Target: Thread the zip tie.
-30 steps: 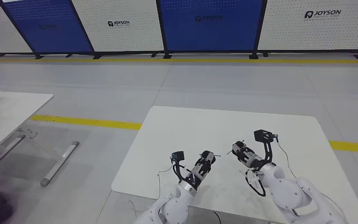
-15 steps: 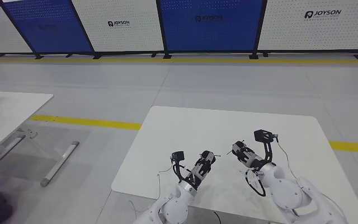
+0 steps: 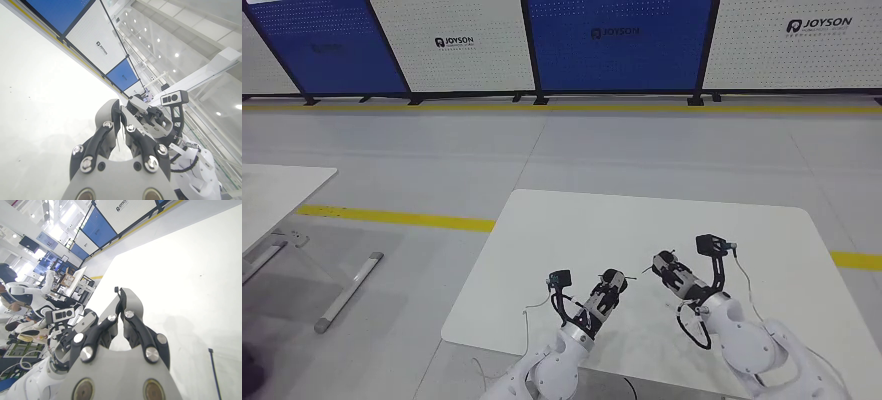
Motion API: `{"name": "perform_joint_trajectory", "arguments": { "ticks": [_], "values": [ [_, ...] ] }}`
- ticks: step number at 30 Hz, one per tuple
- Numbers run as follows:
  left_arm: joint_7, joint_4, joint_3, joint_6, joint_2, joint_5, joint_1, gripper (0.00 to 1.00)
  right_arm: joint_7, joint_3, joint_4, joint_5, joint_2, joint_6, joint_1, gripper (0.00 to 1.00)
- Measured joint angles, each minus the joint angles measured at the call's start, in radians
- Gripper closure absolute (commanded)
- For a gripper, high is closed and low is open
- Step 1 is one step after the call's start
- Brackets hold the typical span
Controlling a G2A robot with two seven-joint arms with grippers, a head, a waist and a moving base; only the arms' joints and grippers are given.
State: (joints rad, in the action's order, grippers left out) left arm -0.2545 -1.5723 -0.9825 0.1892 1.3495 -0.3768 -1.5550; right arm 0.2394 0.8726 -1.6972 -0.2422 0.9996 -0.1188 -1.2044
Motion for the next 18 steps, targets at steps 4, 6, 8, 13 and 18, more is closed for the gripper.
{"name": "perform_joint_trajectory", "arguments": {
  "ticks": [4, 6, 8, 13, 18],
  "values": [
    [0.0, 0.0, 0.0, 0.0, 0.0, 0.0, 0.0, 1.0, 0.0, 0.0, -0.001, 0.0, 0.0, 0.0, 0.0, 1.0],
    [0.0, 0.0, 0.0, 0.0, 0.0, 0.0, 0.0, 1.0, 0.0, 0.0, -0.001, 0.0, 0.0, 0.0, 0.0, 1.0],
    [0.005, -0.001, 0.0, 0.0, 0.0, 0.004, 0.002, 1.0, -0.006, 0.003, -0.001, 0.003, 0.002, 0.01, -0.007, 1.0],
    [0.055, -0.011, -0.024, 0.03, -0.005, 0.045, 0.012, 1.0, -0.03, 0.011, 0.003, -0.002, 0.009, 0.074, -0.026, 1.0],
    [0.222, -0.024, -0.086, 0.097, -0.022, 0.162, 0.013, 1.0, -0.115, 0.031, -0.018, -0.034, 0.012, 0.136, -0.077, 1.0]
  ]
}}
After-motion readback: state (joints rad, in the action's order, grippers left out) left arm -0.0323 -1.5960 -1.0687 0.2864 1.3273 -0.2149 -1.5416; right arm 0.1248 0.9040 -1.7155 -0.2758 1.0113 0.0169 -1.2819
